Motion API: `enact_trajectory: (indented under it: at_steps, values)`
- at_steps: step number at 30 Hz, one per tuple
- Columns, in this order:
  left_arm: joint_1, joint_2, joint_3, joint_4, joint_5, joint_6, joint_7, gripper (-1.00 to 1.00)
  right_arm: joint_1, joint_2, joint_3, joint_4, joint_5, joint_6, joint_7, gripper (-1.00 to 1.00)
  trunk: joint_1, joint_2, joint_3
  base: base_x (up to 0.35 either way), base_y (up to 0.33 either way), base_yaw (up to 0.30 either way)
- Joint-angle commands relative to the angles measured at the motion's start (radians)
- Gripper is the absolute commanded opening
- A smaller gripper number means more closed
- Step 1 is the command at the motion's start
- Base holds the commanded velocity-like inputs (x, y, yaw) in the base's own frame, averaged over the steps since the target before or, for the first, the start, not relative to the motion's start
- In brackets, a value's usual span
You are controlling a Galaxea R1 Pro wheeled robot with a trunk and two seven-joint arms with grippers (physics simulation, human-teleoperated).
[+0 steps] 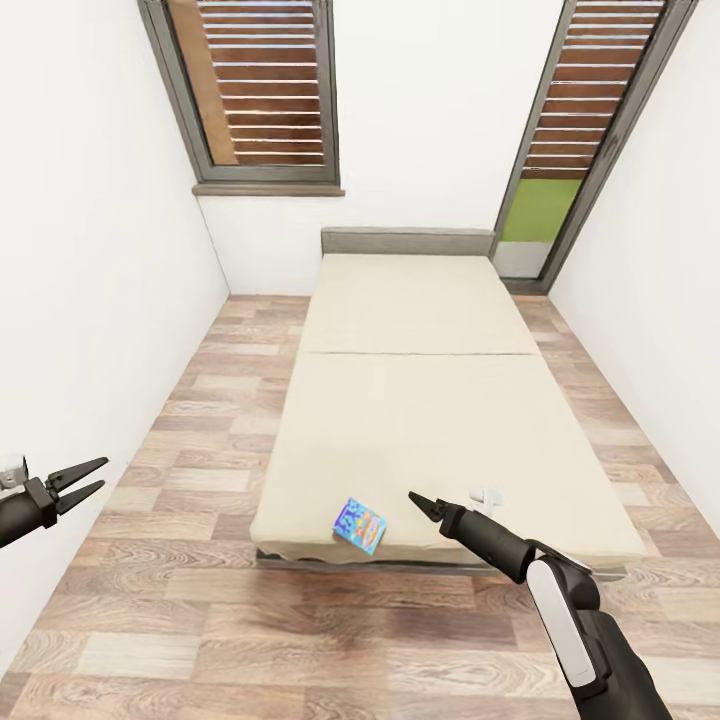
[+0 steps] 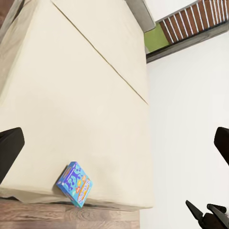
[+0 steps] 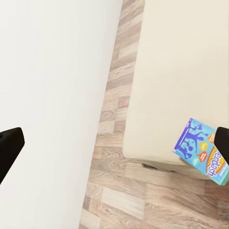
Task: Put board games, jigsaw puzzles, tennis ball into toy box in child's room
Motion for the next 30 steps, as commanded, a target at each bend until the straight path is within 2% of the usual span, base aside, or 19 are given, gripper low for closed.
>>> enact_trajectory:
  at_steps: [1,30]
  values:
    - [-0.001,0.000,0.001,0.000,0.001,0.007,-0.002,1.00,-0.001,0.000,-0.001,-0.001,-0.005,0.008,0.001,1.00,0.001,-0.002,0.000,0.000,0.000,0.091]
    - [-0.001,0.000,0.001,0.001,0.001,0.007,-0.002,1.00,-0.001,0.000,0.000,0.001,-0.006,0.006,0.001,1.00,0.001,-0.002,0.048,0.000,0.000,0.015]
